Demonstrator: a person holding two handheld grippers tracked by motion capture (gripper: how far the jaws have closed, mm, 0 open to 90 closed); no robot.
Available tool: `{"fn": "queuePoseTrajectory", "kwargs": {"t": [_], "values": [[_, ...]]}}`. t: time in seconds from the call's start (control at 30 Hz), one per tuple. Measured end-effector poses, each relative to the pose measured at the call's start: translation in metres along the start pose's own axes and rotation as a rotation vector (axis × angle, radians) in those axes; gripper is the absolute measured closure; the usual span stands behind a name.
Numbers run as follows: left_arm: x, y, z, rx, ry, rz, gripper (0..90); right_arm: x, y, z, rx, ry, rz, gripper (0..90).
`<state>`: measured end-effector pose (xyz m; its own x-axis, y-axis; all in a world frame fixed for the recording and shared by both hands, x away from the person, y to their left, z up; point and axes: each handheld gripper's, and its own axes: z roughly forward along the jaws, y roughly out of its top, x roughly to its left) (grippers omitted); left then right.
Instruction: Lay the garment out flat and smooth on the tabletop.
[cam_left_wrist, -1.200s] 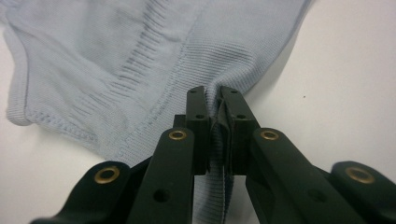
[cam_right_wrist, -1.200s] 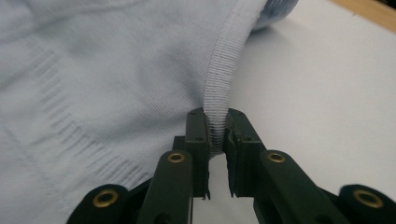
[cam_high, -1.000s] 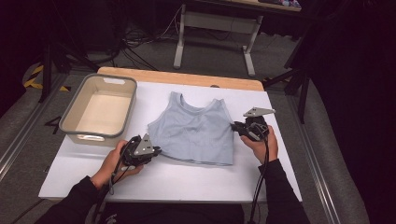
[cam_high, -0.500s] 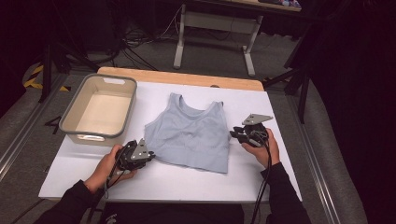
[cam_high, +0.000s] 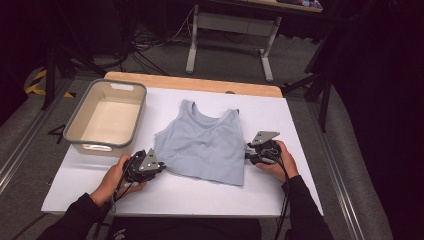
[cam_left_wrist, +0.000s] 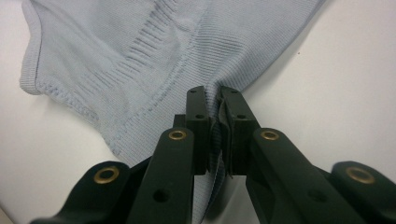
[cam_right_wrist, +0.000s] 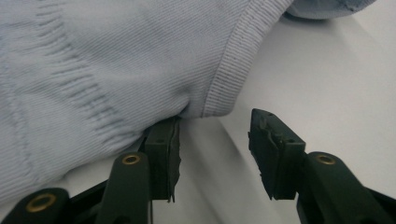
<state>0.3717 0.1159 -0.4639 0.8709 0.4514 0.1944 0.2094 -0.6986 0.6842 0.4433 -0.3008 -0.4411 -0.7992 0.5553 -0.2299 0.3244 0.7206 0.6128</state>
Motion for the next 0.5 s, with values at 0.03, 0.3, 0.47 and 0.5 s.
{"fn": "queuePoseTrajectory", "kwargs": {"t": [0.03,0.3,0.47,0.5], "values": [[0.0,0.0,0.0,0.005,-0.001,-0.009,83.3,0.0,0.001,0.001,-0.005,0.003,-0.014,55.3],[0.0,0.0,0.0,0.005,0.001,-0.01,83.3,0.005,0.002,-0.004,-0.043,0.001,-0.09,85.2],[0.0,0.0,0.0,-0.004,0.003,-0.001,83.3,0.0,-0.003,-0.019,-0.082,-0.01,-0.073,90.0],[-0.001,0.0,0.0,-0.003,0.002,-0.004,83.3,-0.001,-0.004,-0.022,-0.084,-0.017,-0.067,90.0]]}}
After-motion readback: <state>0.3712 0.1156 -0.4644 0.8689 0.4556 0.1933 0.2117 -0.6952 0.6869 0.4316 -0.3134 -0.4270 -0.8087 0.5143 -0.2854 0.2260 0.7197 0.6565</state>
